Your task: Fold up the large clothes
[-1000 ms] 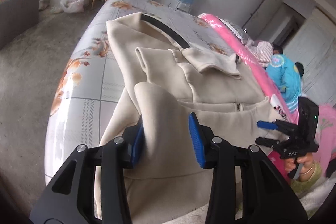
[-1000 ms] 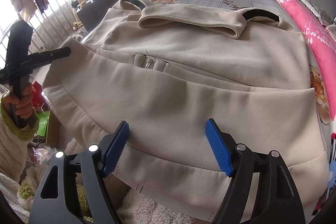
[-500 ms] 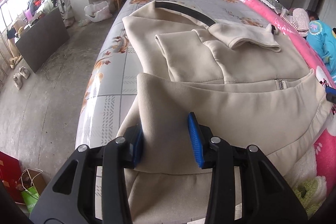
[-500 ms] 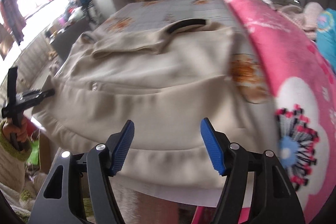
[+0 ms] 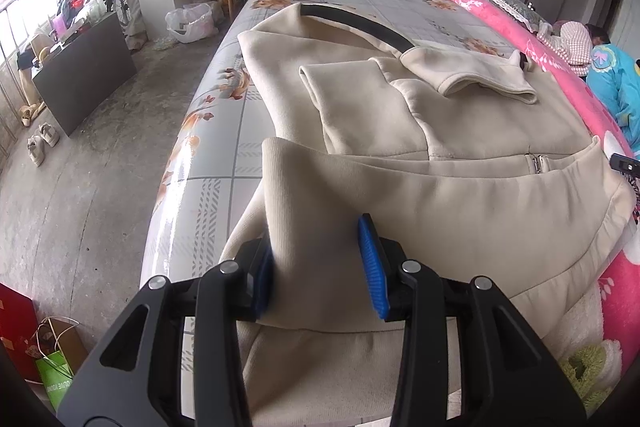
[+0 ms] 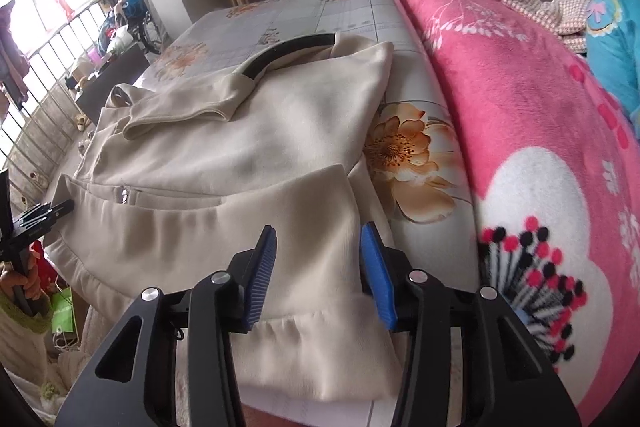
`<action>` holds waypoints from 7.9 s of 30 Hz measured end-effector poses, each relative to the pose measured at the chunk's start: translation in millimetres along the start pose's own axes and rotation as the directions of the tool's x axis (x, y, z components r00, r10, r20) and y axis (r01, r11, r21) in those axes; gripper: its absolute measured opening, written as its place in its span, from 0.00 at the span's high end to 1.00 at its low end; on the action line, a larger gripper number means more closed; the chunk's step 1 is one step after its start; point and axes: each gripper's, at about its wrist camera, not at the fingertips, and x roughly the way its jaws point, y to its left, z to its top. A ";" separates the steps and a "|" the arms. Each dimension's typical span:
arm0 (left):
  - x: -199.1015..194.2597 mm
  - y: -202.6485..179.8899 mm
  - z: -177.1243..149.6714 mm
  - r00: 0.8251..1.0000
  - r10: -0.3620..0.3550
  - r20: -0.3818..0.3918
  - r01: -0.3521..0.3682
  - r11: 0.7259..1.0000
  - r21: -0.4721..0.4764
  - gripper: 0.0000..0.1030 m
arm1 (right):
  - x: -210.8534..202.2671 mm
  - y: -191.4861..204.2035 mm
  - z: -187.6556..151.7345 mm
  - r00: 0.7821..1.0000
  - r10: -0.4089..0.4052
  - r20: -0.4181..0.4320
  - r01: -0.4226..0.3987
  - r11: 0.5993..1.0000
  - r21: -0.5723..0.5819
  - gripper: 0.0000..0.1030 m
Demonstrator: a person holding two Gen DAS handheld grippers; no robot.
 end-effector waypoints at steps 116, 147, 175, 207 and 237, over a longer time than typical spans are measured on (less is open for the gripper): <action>38.4 26.3 140.9 0.987 -0.150 0.057 0.155 0.982 -0.105 0.77 | 34.4 31.8 121.0 0.979 -0.141 0.144 0.155 0.984 -0.090 0.79; 31.6 -90.2 73.7 0.999 -0.032 0.043 0.025 0.988 0.154 0.41 | 42.7 146.8 30.8 0.994 0.039 0.105 -0.013 0.972 -0.236 0.37; 8.8 -46.7 32.5 0.996 0.038 0.084 -0.034 0.998 -0.056 0.15 | 30.0 92.3 -16.0 0.989 -0.099 0.109 0.109 0.990 -0.092 0.23; -104.9 -133.9 18.7 0.960 0.077 0.271 -0.080 0.997 -0.003 0.08 | -95.0 126.1 -41.9 0.927 -0.134 0.351 0.175 0.981 -0.089 0.06; -61.1 -145.5 2.9 0.973 0.232 -0.005 -0.231 0.966 -0.113 0.08 | -72.9 120.1 -45.3 0.953 -0.224 0.203 0.226 0.974 0.015 0.06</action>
